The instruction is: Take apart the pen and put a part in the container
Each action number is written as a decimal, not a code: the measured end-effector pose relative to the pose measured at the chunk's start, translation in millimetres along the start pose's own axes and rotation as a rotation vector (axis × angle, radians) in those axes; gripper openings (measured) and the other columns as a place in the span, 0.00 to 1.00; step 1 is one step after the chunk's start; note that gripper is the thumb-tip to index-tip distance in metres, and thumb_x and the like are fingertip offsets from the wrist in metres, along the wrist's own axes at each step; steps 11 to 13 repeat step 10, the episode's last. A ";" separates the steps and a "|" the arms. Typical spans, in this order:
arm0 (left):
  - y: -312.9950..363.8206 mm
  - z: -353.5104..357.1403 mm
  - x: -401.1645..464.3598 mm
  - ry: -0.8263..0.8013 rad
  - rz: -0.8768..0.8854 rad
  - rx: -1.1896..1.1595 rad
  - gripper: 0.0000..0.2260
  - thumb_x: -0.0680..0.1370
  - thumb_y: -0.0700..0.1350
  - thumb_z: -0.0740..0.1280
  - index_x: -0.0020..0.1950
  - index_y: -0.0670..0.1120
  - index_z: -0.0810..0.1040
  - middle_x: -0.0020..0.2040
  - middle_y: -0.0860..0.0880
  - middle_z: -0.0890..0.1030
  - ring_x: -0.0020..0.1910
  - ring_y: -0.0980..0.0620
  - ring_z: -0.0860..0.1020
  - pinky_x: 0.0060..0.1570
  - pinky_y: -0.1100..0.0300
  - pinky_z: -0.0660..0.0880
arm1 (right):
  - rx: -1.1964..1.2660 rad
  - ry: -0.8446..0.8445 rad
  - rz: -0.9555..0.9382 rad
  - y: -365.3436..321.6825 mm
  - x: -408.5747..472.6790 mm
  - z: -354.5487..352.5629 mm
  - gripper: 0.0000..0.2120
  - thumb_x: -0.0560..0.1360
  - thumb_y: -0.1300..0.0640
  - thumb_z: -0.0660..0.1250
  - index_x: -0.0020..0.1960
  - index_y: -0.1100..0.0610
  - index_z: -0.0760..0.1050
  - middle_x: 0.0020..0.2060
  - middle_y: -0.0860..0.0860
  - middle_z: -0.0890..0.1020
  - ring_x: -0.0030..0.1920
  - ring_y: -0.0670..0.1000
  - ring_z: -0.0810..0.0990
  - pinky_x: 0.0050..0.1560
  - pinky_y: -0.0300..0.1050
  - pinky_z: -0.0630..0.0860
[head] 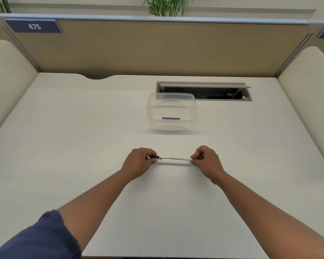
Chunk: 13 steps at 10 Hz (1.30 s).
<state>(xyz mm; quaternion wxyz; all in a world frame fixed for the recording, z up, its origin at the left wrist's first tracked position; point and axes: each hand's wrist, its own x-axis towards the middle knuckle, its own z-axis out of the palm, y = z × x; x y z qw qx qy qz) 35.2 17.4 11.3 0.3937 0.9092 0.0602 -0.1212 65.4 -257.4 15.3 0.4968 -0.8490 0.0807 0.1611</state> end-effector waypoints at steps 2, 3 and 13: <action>-10.3 12.1 17.6 0.027 0.045 0.121 0.06 0.77 0.45 0.72 0.51 0.54 0.85 0.47 0.56 0.76 0.46 0.53 0.76 0.46 0.54 0.75 | -0.154 0.002 -0.043 4.6 16.9 9.4 0.12 0.71 0.68 0.70 0.39 0.51 0.74 0.44 0.53 0.84 0.43 0.52 0.80 0.41 0.45 0.76; -14.6 14.7 24.4 0.011 0.048 0.131 0.07 0.76 0.44 0.72 0.50 0.55 0.86 0.47 0.54 0.76 0.46 0.53 0.76 0.45 0.54 0.75 | -0.194 0.008 -0.047 9.3 21.9 14.9 0.13 0.71 0.68 0.69 0.39 0.50 0.74 0.42 0.52 0.84 0.41 0.51 0.79 0.41 0.44 0.75; -14.5 4.8 32.8 -0.050 0.033 0.134 0.19 0.75 0.51 0.75 0.64 0.51 0.78 0.53 0.54 0.75 0.49 0.52 0.75 0.49 0.58 0.71 | -0.195 -0.014 -0.107 10.9 19.0 16.6 0.11 0.72 0.62 0.72 0.46 0.48 0.75 0.43 0.44 0.79 0.43 0.47 0.77 0.41 0.39 0.70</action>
